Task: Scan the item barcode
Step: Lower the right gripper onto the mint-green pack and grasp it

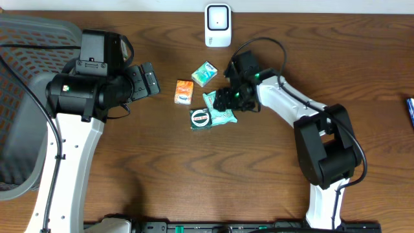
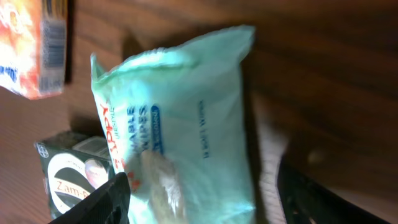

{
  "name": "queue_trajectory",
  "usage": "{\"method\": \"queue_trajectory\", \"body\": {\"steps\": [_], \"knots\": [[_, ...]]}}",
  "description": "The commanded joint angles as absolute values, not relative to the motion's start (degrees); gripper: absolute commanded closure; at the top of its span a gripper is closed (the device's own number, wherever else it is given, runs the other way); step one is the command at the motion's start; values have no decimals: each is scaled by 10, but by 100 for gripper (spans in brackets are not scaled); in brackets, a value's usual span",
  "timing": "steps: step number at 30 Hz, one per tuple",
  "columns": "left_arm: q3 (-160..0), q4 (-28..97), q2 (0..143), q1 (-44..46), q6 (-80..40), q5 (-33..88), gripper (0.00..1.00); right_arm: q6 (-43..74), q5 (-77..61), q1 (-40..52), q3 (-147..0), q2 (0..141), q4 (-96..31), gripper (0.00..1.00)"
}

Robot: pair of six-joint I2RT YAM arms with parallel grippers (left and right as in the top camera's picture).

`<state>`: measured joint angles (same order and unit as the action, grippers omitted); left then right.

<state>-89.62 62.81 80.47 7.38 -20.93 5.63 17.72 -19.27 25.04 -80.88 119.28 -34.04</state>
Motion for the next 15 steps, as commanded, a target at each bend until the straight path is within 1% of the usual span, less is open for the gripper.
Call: {"method": "queue_trajectory", "body": {"steps": [1,3,5,6,8,11,12,15], "knots": [[-903,630,805,71,-206,53,2,175,-188,266,-790,1189,-333,31],[-903,630,805,71,-206,53,2,175,-185,271,-786,1189,-331,36],[-903,630,805,71,-206,53,3,175,-183,272,-786,1189,-331,53],[-903,630,805,71,-206,53,2,175,-181,272,-786,1189,-330,58],[-903,630,805,71,-206,53,2,176,-178,270,-786,1189,-329,71],[-903,630,805,71,-206,53,2,177,-164,266,-787,1188,-330,87],[-903,630,805,71,-206,53,2,177,-159,264,-788,1187,-330,90],[-903,630,805,71,-206,53,2,177,-148,256,-797,1180,-343,95]]}}
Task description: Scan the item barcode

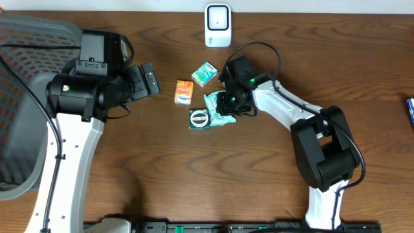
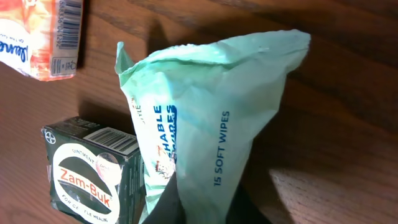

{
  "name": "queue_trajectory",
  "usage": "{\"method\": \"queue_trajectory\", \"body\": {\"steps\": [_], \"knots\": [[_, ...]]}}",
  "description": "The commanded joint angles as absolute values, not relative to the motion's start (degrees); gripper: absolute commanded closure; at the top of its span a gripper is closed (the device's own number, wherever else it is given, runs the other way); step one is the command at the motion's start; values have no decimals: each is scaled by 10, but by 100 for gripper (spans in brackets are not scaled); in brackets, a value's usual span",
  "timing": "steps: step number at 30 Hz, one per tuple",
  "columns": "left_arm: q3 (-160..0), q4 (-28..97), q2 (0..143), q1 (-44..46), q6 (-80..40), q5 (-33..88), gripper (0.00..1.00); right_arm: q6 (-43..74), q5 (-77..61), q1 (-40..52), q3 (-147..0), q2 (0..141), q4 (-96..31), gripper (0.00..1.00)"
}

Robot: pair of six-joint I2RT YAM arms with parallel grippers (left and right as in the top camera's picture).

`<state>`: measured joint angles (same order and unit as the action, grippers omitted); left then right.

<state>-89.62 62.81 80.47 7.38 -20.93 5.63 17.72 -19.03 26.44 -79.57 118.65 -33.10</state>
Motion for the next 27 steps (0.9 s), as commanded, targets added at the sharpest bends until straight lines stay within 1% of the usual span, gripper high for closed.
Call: {"method": "queue_trajectory", "body": {"steps": [1,4,6,14,19,22,27], "knots": [[-903,630,805,71,-206,53,2,177,-141,254,-802,1176,-350,98],[-903,630,805,71,-206,53,2,177,-92,250,-814,1159,-376,98],[-903,630,805,71,-206,53,2,177,-31,250,-820,1144,-395,98],[-903,630,805,71,-206,53,2,185,306,283,-821,1111,-459,98],[-903,630,805,71,-206,53,3,197,456,290,-813,1117,-494,99],[-903,630,805,71,-206,53,2,197,495,288,-801,1118,-492,99],[-903,630,805,71,-206,53,2,197,496,275,-788,1138,-485,99]]}}
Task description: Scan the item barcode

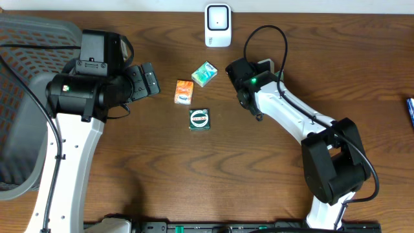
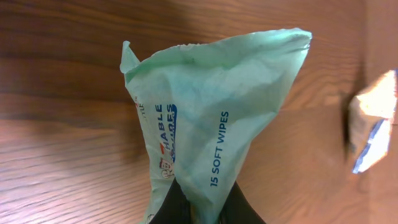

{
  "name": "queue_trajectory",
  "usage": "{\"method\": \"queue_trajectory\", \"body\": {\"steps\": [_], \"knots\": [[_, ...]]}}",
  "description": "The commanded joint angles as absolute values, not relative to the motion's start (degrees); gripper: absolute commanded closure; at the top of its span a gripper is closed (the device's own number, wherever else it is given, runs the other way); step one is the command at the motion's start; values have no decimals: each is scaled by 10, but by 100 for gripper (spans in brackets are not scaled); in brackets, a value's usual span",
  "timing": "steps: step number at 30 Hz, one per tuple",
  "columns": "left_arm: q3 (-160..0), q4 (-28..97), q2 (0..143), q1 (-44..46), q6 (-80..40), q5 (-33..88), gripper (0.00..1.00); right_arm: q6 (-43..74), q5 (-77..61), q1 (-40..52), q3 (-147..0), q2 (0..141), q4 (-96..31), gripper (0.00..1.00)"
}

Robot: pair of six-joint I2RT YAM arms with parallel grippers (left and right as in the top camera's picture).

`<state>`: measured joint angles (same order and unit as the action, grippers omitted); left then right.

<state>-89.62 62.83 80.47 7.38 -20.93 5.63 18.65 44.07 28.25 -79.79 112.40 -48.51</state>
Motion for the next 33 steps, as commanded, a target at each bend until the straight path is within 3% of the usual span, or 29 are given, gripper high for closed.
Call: {"method": "queue_trajectory", "body": {"steps": [1,9,18,24,33], "knots": [[-903,630,805,71,-206,53,2,197,497,273,-786,1145,-484,99],[-903,630,805,71,-206,53,2,196,544,273,-774,1181,-492,96],[-903,630,805,71,-206,53,2,120,412,314,-772,1181,-491,91],[-903,630,805,71,-206,53,2,119,419,345,-772,1181,-487,57],[-903,630,805,71,-206,53,2,119,431,390,-773,1181,-486,46]]}}
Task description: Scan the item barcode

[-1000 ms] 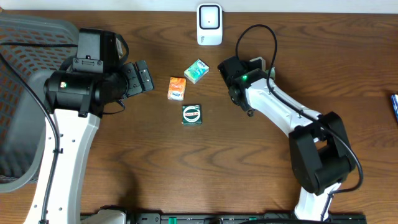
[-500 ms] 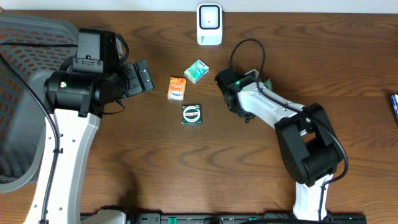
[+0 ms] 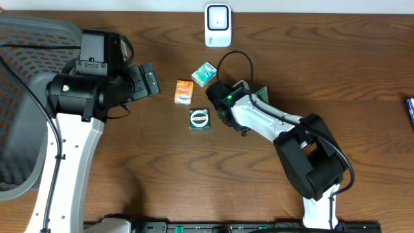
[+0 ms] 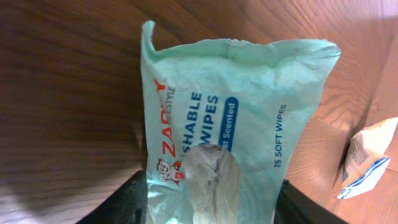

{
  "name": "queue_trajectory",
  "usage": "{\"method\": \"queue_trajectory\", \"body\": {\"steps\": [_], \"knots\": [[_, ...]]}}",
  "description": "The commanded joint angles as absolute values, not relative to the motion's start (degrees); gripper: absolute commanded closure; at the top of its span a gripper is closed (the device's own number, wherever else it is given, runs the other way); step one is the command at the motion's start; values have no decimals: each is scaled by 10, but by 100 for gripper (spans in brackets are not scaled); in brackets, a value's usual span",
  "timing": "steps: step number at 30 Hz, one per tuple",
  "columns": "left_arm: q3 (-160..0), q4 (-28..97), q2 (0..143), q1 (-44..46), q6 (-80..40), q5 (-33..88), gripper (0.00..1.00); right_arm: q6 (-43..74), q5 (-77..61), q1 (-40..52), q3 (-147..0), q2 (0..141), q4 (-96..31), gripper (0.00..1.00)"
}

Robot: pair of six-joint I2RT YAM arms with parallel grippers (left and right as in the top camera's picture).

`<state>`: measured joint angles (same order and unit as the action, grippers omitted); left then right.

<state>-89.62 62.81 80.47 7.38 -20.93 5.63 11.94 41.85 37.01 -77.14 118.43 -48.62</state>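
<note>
The pale green wipes pack lies flat with its printed face up, between the two dark fingers of my right gripper. The jaws stand wide apart on either side of it, so the gripper is open. From overhead only a green corner of the pack shows beside the right wrist. The white scanner stands at the table's far edge. My left gripper hangs far to the left with nothing near it. No barcode shows on the pack.
A teal box, an orange box and a dark Zam-Buk box lie just left of the right wrist. A white and blue thing shows at the right of the wrist view. A grey chair is at left.
My right gripper was pinched shut on the wipes pack, which stood crumpled. Now its jaws are wide apart and the pack lies flat between them. The wrist has moved left, toward the boxes.
The right gripper was open around the pack, which lay beside the Zam-Buk box. Then it was shut on the pack there. Later it held the pack away from the boxes, right of the teal box. Now it is open with the pack flat. The left arm stayed still.
</note>
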Motion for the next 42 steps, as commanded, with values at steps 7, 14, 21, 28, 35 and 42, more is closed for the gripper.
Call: {"method": "queue_trajectory", "body": {"steps": [7,14,21,28,35,42], "knots": [[-903,630,805,71,-206,53,2,119,533,421,-773,1181,-484,37],[-903,630,805,71,-206,53,2,119,498,423,-772,1181,-482,35],[-903,630,805,71,-206,53,2,110,382,420,-771,1181,-449,37],[-903,630,805,71,-206,53,2,106,401,406,-771,1181,-442,35],[-903,630,805,71,-206,53,2,107,398,374,-763,1181,-441,38],[-903,630,805,71,-206,53,2,106,367,350,-742,1181,-414,55]]}}
